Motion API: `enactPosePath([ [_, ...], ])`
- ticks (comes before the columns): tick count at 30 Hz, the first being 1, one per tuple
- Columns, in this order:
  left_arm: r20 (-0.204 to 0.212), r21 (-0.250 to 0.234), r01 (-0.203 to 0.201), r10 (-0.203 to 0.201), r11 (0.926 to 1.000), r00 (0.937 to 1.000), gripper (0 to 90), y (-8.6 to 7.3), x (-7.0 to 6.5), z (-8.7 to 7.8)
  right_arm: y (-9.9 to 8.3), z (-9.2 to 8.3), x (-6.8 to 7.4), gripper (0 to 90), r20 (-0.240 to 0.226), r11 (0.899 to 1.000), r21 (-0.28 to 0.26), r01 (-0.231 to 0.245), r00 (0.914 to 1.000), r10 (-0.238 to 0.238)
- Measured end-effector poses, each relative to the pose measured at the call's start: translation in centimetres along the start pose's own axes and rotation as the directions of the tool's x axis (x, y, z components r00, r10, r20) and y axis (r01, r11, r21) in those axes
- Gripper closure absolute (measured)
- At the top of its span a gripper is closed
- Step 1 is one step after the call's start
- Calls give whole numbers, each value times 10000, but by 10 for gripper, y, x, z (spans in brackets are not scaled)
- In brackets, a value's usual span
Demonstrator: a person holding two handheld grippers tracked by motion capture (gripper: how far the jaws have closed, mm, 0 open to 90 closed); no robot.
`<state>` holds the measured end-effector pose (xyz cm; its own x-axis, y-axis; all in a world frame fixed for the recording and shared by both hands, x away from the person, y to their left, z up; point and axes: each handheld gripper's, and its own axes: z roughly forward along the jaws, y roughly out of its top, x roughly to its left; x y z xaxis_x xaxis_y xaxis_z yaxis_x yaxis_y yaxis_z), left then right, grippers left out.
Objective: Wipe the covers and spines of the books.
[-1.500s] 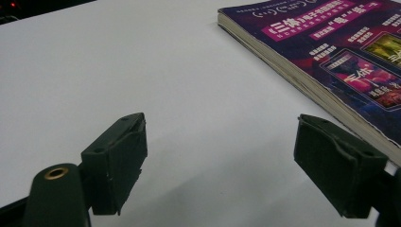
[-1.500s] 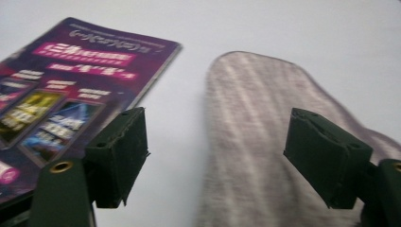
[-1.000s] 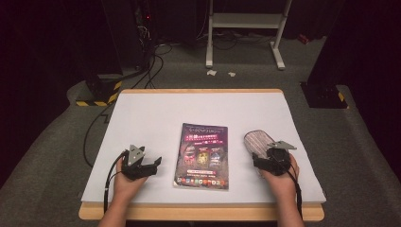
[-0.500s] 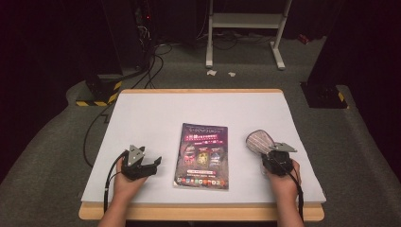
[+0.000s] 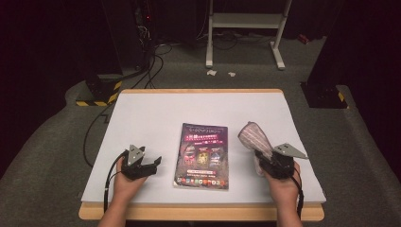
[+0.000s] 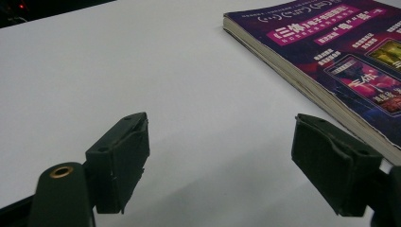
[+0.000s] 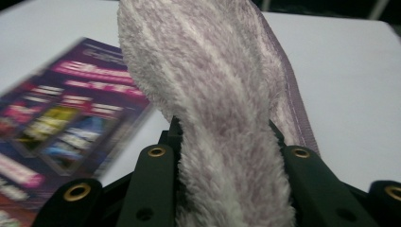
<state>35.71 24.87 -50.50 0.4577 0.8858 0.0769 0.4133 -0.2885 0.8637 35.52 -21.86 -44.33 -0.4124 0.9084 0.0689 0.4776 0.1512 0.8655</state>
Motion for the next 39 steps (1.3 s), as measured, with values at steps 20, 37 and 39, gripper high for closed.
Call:
enactPosePath([
  [20,63,86,-64,64,9999,10000,201,0,0,1,-33,51,93,518,-3367,9644,2216,1446,9395,-635],
  [37,7,132,-117,117,9998,9999,202,1,-1,1,-34,51,99,673,-3647,9621,2087,1756,9267,-900],
  [39,1,141,-131,131,9998,9999,202,1,-1,1,-36,52,103,677,-3657,9629,1987,1824,9254,-999],
])
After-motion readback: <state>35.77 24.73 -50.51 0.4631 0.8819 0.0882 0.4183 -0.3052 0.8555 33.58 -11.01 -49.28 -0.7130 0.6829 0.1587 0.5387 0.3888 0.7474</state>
